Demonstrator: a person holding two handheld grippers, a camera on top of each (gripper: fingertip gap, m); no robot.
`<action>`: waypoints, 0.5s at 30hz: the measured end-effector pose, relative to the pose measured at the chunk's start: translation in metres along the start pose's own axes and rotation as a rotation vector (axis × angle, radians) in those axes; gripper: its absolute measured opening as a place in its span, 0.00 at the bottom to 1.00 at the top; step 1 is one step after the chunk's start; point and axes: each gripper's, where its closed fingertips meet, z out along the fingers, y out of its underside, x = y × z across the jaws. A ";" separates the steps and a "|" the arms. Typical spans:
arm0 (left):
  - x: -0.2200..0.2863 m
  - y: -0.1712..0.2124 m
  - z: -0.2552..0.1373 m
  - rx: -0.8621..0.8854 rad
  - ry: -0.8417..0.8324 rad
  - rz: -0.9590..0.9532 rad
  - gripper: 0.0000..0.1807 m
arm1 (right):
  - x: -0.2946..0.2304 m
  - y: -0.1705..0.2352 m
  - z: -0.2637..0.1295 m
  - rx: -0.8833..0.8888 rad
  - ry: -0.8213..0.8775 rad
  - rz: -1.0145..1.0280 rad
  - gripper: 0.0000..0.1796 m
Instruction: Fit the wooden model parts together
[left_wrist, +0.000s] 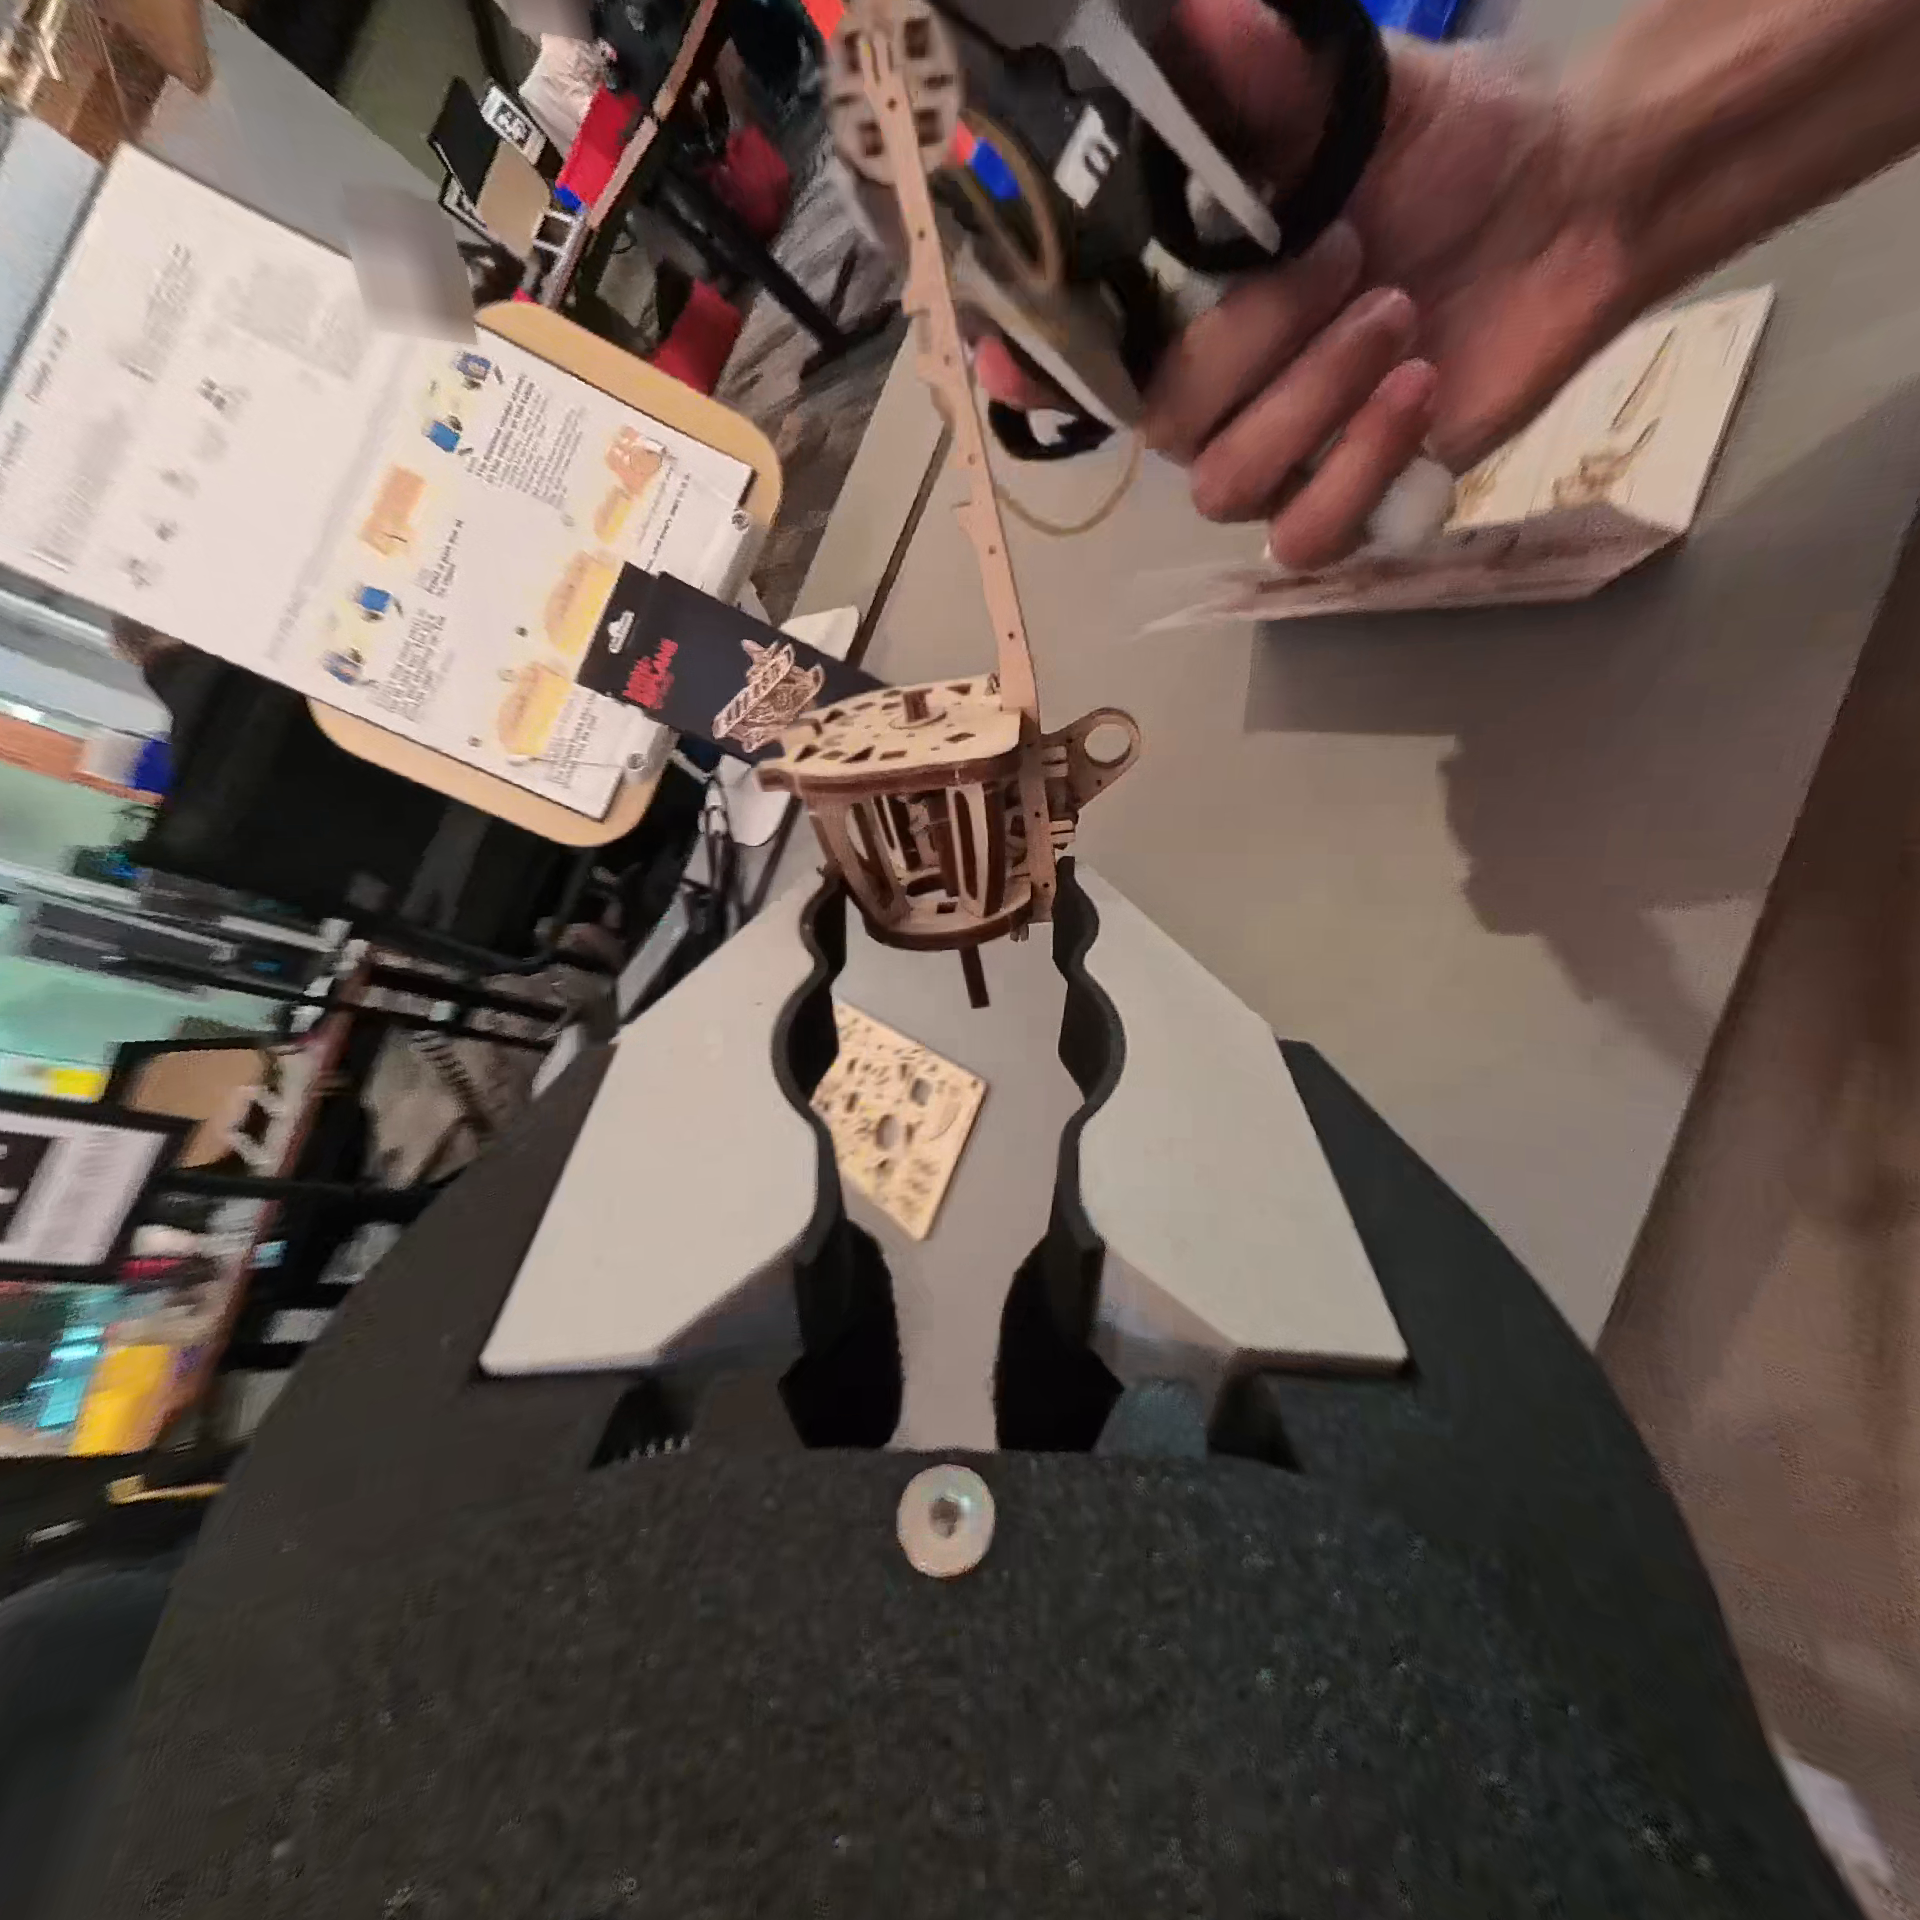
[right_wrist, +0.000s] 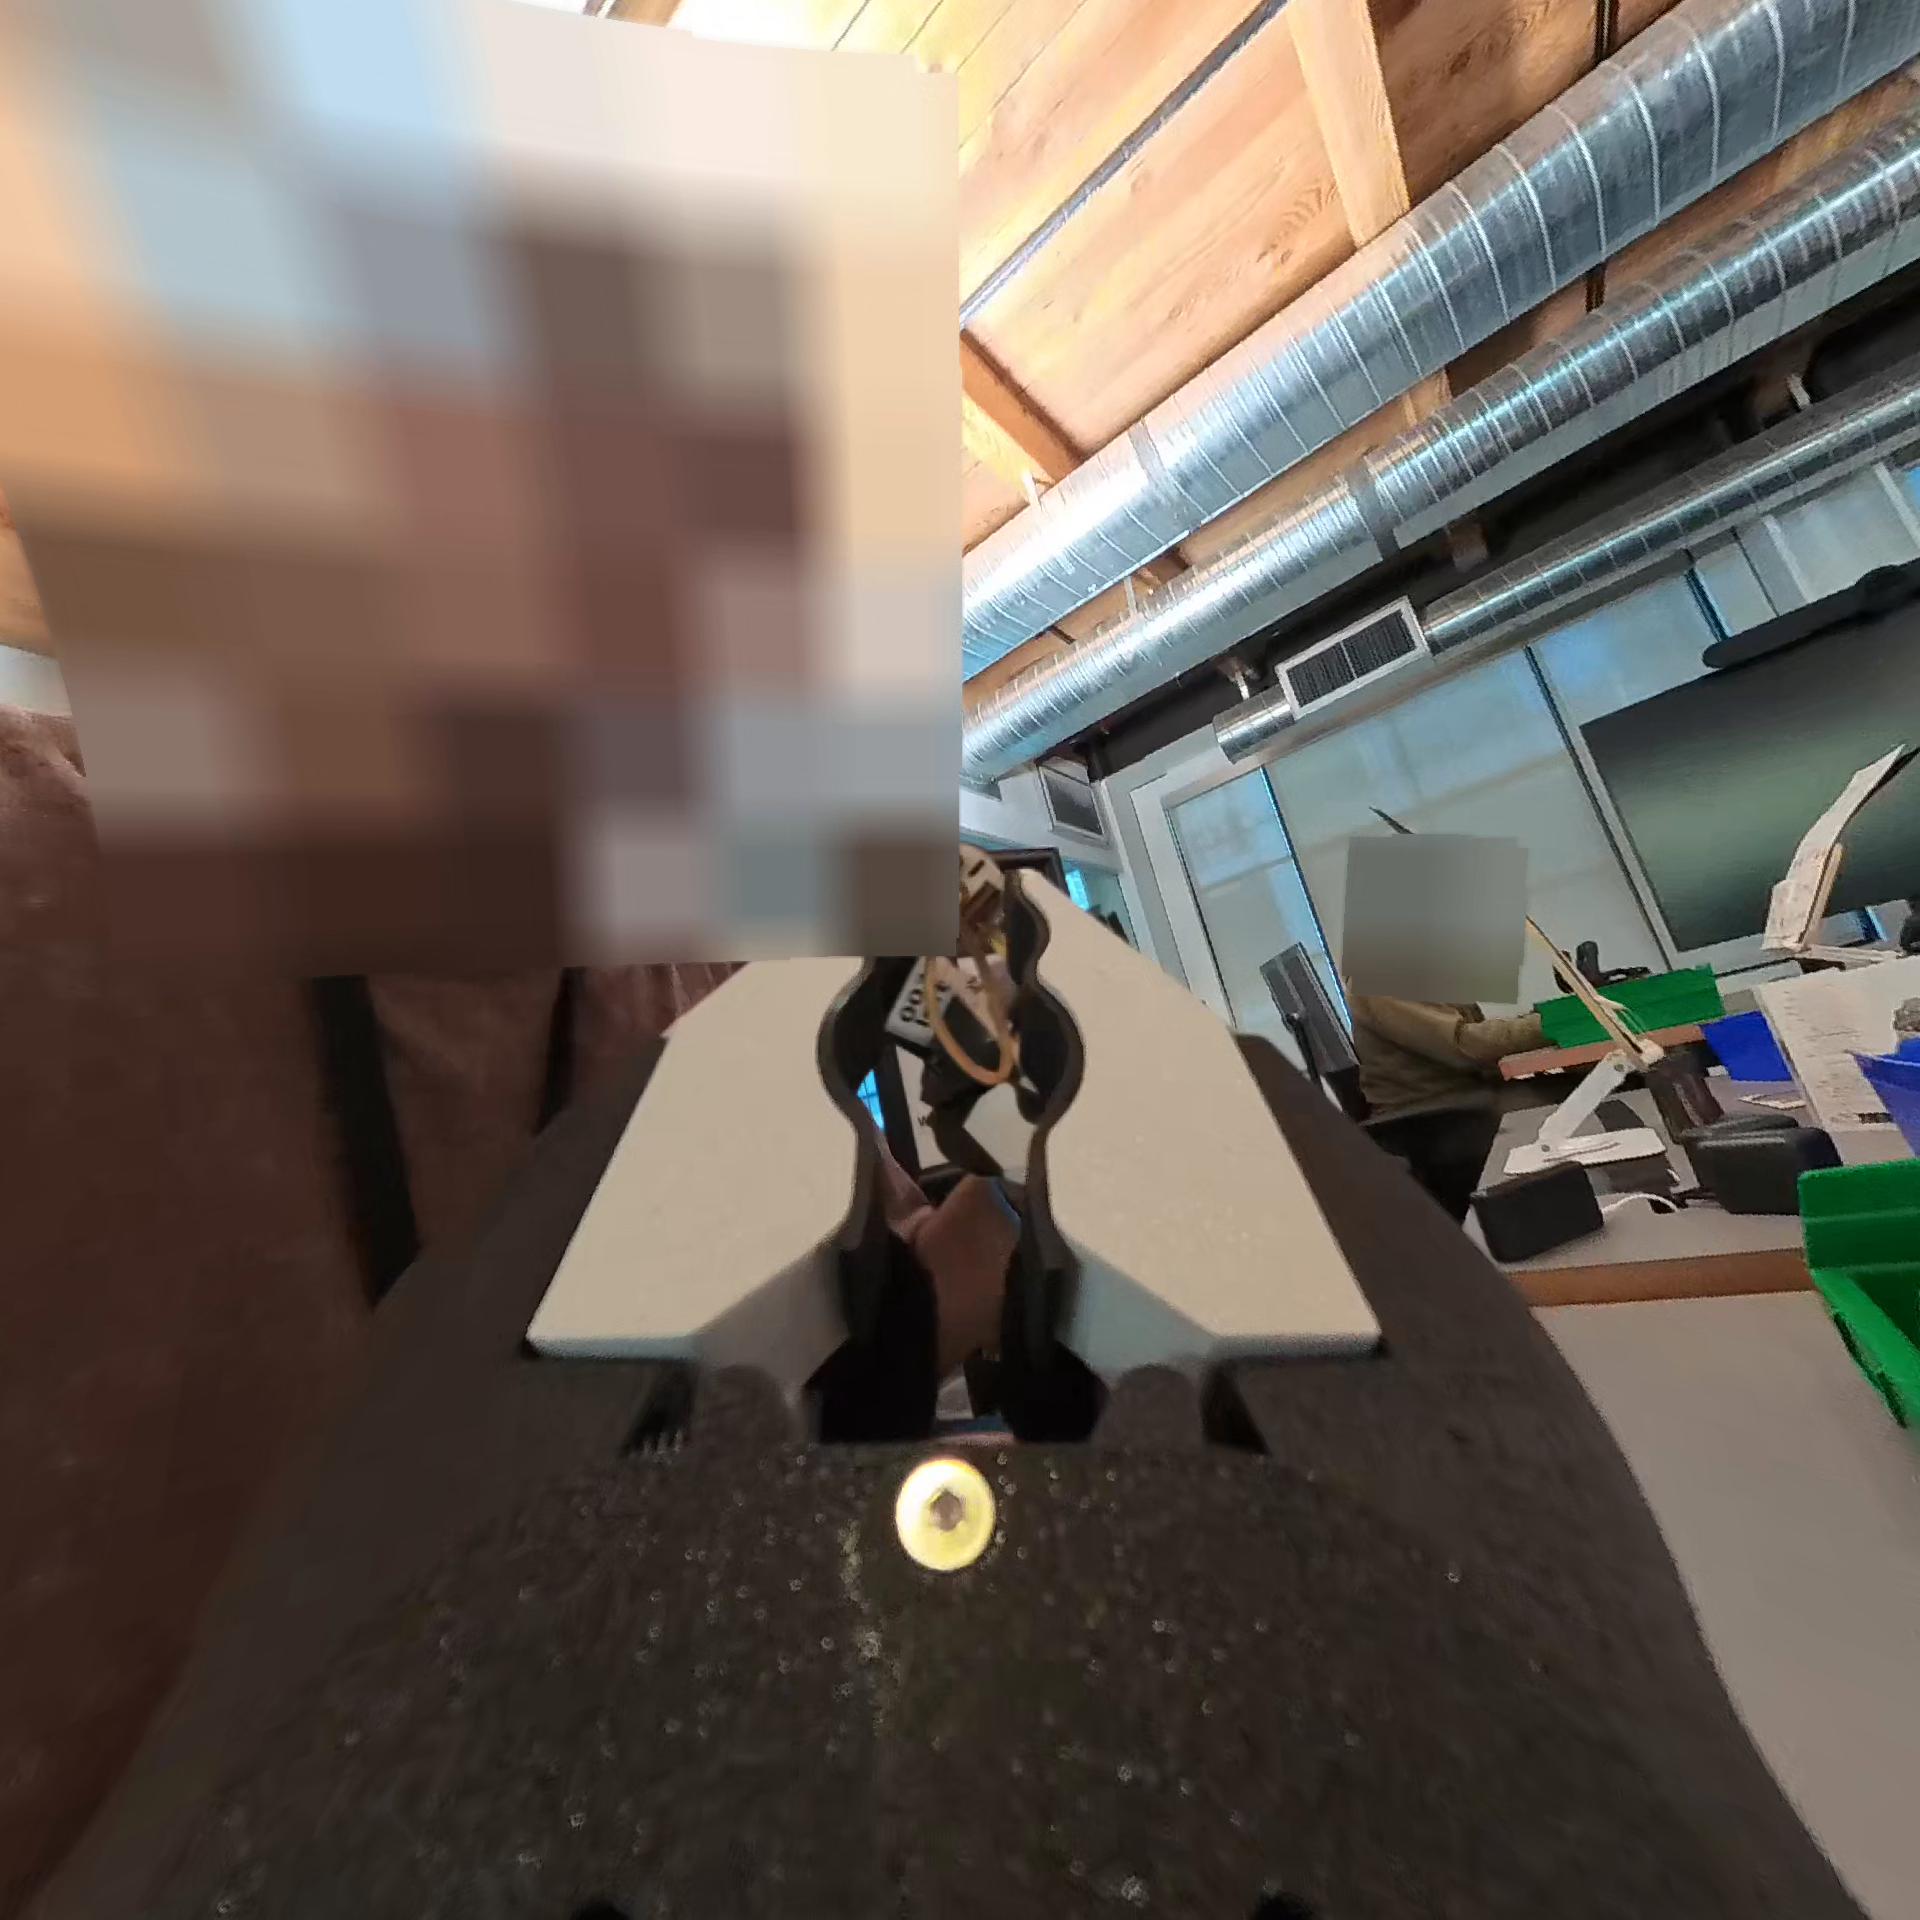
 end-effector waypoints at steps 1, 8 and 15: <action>0.003 -0.002 0.000 -0.035 -0.020 0.053 0.21 | -0.001 0.001 0.002 -0.016 0.010 -0.005 0.10; 0.019 -0.011 0.003 -0.111 -0.108 0.194 0.21 | 0.002 0.024 0.022 -0.293 0.142 -0.040 0.11; 0.026 -0.021 -0.002 -0.121 -0.136 0.220 0.21 | 0.000 0.054 0.030 -0.615 0.244 -0.247 0.11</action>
